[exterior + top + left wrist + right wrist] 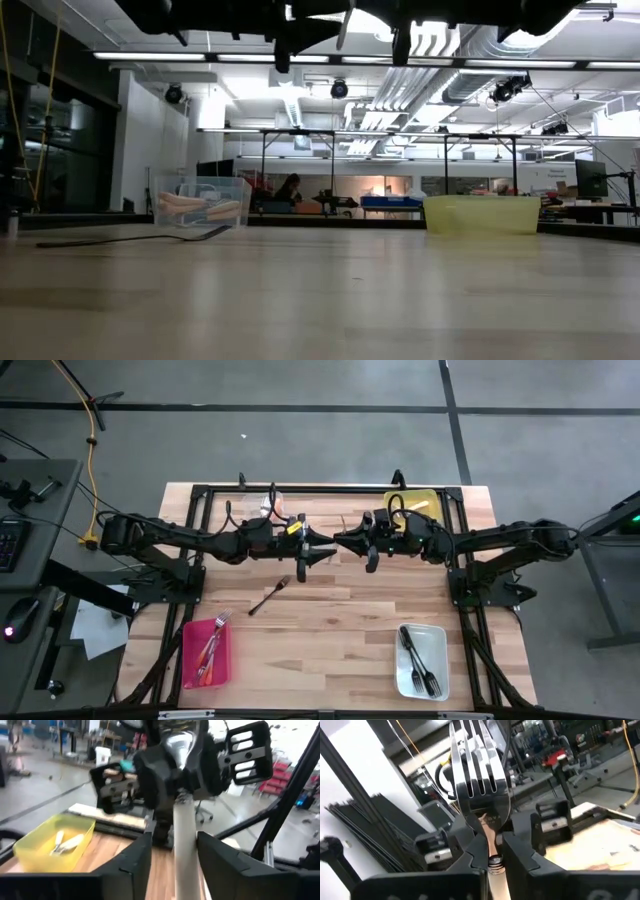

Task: Sort silverware by color (type)
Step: Put the white fork into the yellow bin

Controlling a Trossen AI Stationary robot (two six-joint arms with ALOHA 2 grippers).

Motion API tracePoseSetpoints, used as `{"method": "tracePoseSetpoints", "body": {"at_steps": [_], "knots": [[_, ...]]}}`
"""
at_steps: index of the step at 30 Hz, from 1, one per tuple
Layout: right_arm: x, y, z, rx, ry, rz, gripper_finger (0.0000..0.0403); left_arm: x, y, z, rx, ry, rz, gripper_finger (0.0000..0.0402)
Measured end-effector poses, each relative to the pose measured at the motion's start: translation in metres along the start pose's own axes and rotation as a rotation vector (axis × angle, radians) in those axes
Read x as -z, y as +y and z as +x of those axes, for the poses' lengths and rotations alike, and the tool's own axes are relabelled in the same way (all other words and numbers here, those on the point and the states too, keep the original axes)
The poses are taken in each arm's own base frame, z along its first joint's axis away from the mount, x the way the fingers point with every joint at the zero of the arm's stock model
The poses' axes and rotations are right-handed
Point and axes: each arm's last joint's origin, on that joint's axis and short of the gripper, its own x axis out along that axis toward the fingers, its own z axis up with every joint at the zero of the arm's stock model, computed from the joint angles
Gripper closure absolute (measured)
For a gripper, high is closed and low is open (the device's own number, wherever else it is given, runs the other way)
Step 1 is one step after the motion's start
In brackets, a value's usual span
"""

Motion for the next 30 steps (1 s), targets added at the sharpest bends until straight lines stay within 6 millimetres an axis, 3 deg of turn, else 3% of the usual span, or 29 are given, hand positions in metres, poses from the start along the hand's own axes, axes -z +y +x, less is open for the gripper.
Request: {"method": "tracePoseSetpoints", "body": {"at_steps": [5,11,16,22,26,30], "knots": [[-0.005,0.002,-0.006,0.009,0.019,-0.043,0.0384,-0.009,0.001,-0.017,-0.035,0.091,0.001,0.0221],[-0.011,0.001,-0.019,0.059,0.087,-0.106,0.0384,-0.033,0.001,-0.058,-0.081,0.199,0.009,0.0210],[-0.011,0.005,-0.028,0.074,0.160,-0.210,0.0384,-0.051,-0.007,-0.097,-0.051,0.090,0.017,0.0219],[-0.007,0.010,-0.029,0.053,0.188,-0.246,0.0384,-0.035,-0.010,-0.134,-0.097,0.004,-0.022,0.0242],[-0.008,0.010,-0.029,0.071,0.201,-0.218,0.0384,-0.018,-0.009,-0.148,-0.111,0.006,-0.053,0.0262],[-0.021,0.016,-0.024,0.132,0.290,-0.227,0.0384,-0.011,-0.006,-0.155,-0.138,-0.005,-0.077,0.0280]]}}
